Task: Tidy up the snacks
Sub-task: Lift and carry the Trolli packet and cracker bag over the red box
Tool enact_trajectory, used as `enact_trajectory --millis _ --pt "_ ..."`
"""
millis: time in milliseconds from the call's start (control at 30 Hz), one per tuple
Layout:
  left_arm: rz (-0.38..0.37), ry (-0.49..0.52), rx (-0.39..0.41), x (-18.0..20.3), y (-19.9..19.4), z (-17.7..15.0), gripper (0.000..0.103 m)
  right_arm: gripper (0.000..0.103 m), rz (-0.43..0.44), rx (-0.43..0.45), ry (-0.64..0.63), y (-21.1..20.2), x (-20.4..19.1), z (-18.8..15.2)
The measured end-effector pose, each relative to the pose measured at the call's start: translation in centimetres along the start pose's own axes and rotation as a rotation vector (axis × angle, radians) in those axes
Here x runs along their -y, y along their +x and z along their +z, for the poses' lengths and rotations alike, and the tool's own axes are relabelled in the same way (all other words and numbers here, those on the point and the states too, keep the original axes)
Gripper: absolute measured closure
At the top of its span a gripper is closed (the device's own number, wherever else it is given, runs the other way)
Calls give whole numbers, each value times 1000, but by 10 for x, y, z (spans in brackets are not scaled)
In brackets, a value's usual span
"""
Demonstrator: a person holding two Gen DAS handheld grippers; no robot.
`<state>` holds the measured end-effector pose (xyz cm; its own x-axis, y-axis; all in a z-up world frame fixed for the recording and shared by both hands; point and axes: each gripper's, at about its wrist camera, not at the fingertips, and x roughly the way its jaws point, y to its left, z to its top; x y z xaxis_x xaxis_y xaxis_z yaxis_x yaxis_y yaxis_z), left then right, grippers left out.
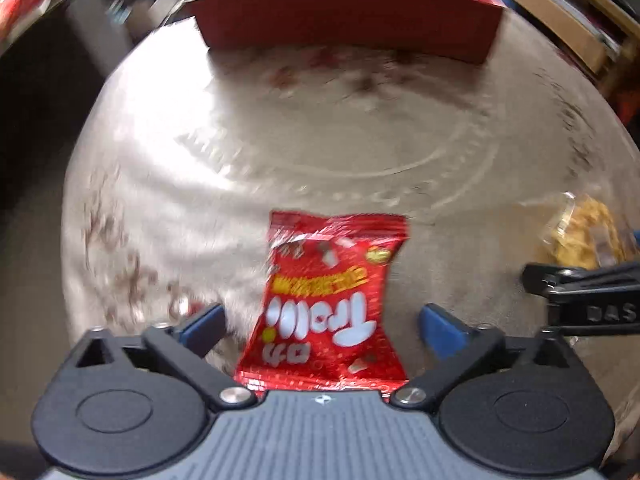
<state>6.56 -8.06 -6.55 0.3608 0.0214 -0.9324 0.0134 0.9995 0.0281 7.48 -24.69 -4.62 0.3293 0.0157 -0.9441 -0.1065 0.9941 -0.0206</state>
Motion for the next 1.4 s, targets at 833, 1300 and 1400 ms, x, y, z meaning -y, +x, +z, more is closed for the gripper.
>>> enact_trajectory --millis 833,1300,1400 --pt "-41 85 45 11 -23 1 43 22 -55 70 -86 -22 -28 -20" --pt "-64 87 71 3 -33 2 55 23 -57 118 -86 -34 -36 -13" --pt "-57 101 87 5 -36 2 55 23 -53 126 -81 -36 -35 -12"
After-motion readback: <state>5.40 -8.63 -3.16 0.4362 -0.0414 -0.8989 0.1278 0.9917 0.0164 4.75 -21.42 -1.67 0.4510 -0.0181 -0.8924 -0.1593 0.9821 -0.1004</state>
